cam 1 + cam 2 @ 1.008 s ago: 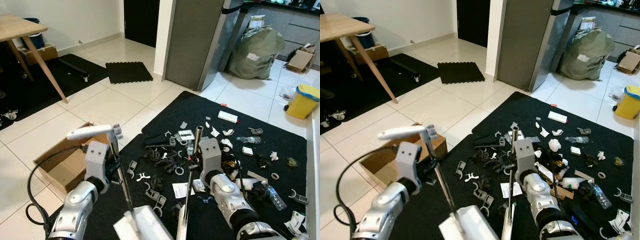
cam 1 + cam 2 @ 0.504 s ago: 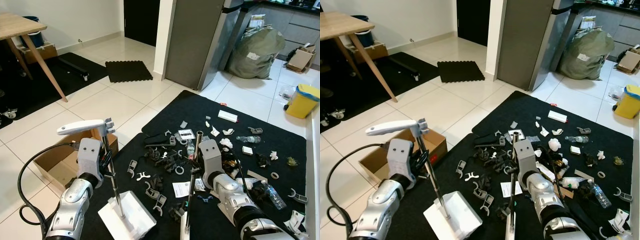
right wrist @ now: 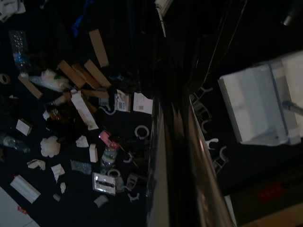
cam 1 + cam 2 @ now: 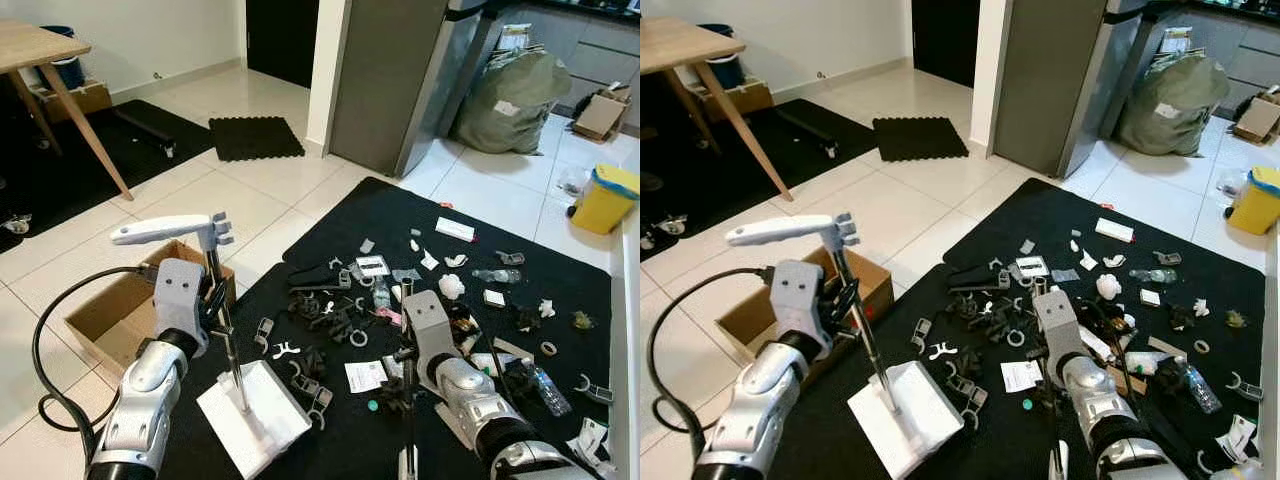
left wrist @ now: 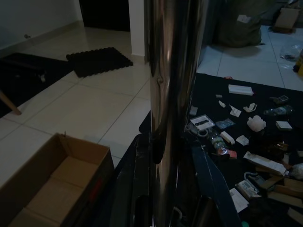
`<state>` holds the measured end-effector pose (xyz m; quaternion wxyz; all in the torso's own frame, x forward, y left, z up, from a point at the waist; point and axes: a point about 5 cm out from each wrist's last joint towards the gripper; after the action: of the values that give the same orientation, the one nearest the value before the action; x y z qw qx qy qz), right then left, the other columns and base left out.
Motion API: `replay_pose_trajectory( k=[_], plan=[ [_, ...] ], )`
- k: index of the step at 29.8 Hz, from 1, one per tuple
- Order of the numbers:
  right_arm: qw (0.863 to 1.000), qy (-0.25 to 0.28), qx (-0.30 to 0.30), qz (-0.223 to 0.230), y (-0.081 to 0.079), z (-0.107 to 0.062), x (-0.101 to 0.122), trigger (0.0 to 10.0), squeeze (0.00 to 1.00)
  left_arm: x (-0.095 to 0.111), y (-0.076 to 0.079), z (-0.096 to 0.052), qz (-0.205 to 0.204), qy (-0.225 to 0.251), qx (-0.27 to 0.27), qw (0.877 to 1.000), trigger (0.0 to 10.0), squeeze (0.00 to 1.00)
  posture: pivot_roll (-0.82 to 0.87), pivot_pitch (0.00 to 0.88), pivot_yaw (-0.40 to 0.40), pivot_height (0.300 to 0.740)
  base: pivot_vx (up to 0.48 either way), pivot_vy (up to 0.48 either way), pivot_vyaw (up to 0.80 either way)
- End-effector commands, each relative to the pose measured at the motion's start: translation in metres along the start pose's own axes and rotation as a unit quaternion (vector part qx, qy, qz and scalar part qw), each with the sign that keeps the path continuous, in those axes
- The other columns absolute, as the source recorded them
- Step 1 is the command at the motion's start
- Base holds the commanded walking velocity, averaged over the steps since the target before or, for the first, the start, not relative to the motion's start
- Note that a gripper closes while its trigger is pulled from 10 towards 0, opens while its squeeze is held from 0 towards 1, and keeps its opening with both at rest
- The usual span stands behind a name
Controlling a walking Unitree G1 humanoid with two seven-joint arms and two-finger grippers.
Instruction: Sweep floor
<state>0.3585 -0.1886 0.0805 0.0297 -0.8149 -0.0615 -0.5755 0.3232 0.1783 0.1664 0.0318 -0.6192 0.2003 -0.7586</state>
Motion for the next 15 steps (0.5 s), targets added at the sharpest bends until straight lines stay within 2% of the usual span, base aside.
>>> replay_pose_trajectory(
  k=[1, 5, 8, 9, 13, 15],
  plan=[
    [1.0, -0.017, -0.015, 0.0, 0.01, -0.005, -0.014, 10.0, 0.0, 0.004, -0.001, -0.001, 0.023, 0.017, -0.005, 1.0, 10.0, 0.0, 0.07, 0.217, -0.062, 0.74, 0.0, 0.0, 0.0],
    [0.999, 0.014, -0.032, 0.01, 0.015, -0.008, -0.013, 10.0, 0.0, -0.009, 0.017, -0.008, 0.043, -0.004, -0.035, 0.998, 10.0, 0.0, 0.07, 0.215, -0.056, 0.74, 0.0, 0.0, 0.0],
    [0.999, 0.02, -0.031, 0.022, 0.015, -0.008, -0.011, 10.0, 0.0, -0.01, 0.023, -0.009, 0.041, -0.007, -0.045, 0.998, 10.0, 0.0, 0.07, 0.213, -0.053, 0.74, 0.0, 0.0, 0.0],
    [0.998, 0.042, -0.037, 0.007, 0.015, -0.008, -0.006, 10.0, 0.0, -0.01, 0.031, -0.008, 0.023, -0.005, -0.048, 0.999, 10.0, 0.0, 0.08, 0.208, -0.05, 0.74, 0.0, 0.0, 0.0],
    [0.996, 0.069, -0.054, -0.01, 0.018, -0.008, 0.003, 10.0, 0.0, -0.01, 0.036, -0.006, -0.004, -0.004, -0.042, 0.999, 10.0, 0.0, 0.07, 0.203, -0.047, 0.74, 0.0, 0.0, 0.0],
    [0.994, 0.092, -0.057, 0.013, 0.023, -0.009, 0.012, 10.0, 0.0, -0.012, 0.034, -0.005, -0.023, -0.007, -0.026, 0.999, 10.0, 0.0, 0.07, 0.199, -0.044, 0.74, 0.0, 0.0, 0.0]
  ],
)
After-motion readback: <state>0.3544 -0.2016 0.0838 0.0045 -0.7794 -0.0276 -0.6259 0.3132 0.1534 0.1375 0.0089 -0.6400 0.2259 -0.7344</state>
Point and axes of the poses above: a point about 5 cm out from each wrist's last joint towards the gripper, its own z axis pointing out of the wrist towards the gripper, its own x axis along the axis of the wrist's last joint, y = z × x, and after that the axes turned 12 degrees about z, right-handed
